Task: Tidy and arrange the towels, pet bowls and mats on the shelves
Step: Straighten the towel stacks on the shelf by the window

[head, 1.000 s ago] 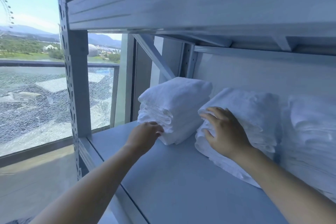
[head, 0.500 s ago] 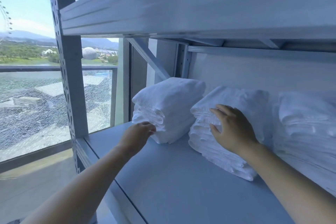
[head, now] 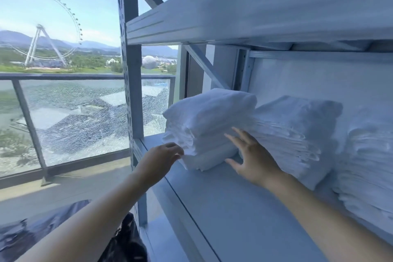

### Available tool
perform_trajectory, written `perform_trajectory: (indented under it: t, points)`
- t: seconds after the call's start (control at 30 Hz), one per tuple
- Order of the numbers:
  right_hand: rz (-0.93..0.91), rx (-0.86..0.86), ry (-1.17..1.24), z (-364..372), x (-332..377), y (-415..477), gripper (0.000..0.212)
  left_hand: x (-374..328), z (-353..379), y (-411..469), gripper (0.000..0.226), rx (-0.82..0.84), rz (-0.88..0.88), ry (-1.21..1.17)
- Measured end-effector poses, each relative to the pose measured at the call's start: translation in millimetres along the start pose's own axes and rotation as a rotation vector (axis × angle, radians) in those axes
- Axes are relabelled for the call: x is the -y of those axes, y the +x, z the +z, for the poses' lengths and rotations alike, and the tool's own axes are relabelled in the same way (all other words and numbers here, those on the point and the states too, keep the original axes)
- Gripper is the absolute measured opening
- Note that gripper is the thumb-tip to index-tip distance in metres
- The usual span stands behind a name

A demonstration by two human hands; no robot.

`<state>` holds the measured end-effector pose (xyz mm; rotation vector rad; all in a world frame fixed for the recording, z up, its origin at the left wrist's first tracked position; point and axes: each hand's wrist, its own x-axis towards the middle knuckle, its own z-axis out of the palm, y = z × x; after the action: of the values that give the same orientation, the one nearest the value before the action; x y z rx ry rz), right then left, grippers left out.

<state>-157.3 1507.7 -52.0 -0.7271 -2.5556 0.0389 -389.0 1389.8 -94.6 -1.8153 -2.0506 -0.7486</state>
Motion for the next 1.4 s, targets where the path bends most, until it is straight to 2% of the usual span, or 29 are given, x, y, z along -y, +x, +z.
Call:
perform_trajectory:
  t: [0.27, 0.37, 0.43, 0.57, 0.67, 0.8, 0.87, 1.03, 1.13, 1.4]
  points:
    - [-0.106, -0.025, 0.046, 22.1, 13.3, 3.9, 0.101, -8.4, -34.1, -47.1, 0.017, 0.022, -0.040, 0.091]
    - [-0.113, -0.029, 0.057, 23.9, 13.2, 8.6, 0.107, -3.3, -41.3, -58.0, 0.018, 0.026, -0.060, 0.142]
    - [-0.102, -0.023, 0.046, 26.7, 9.8, 12.8, 0.109, -0.3, -40.3, -61.2, 0.019, -0.028, -0.040, 0.128]
    - [-0.081, -0.043, 0.047, 35.8, 3.5, 18.1, 0.114, -3.2, -35.3, -50.1, 0.046, -0.172, -0.017, 0.024]
    - [-0.071, -0.062, 0.059, 38.9, 4.3, 20.2, 0.119, -11.1, -35.3, -29.6, 0.063, -0.229, 0.029, 0.038]
    - [-0.059, -0.085, 0.040, 35.3, 9.3, 27.0, 0.126, -17.9, -34.1, -5.5, 0.066, -0.313, 0.055, -0.053]
    - [-0.077, -0.067, 0.011, 33.3, 11.5, 31.0, 0.127, -17.1, -31.3, 4.9, 0.071, -0.267, 0.077, -0.035]
    - [-0.080, -0.025, -0.074, 35.3, 11.8, 48.6, 0.126, -9.9, -21.0, 24.3, 0.090, -0.005, 0.114, 0.034]
    - [-0.077, -0.005, 0.012, 42.1, 11.8, 54.0, 0.123, 0.3, -15.0, 27.0, 0.101, 0.005, 0.132, 0.069]
    - [-0.061, -0.086, 0.118, 69.6, 17.7, 69.5, 0.108, 33.9, -4.9, 32.7, 0.114, 0.017, 0.164, 0.031]
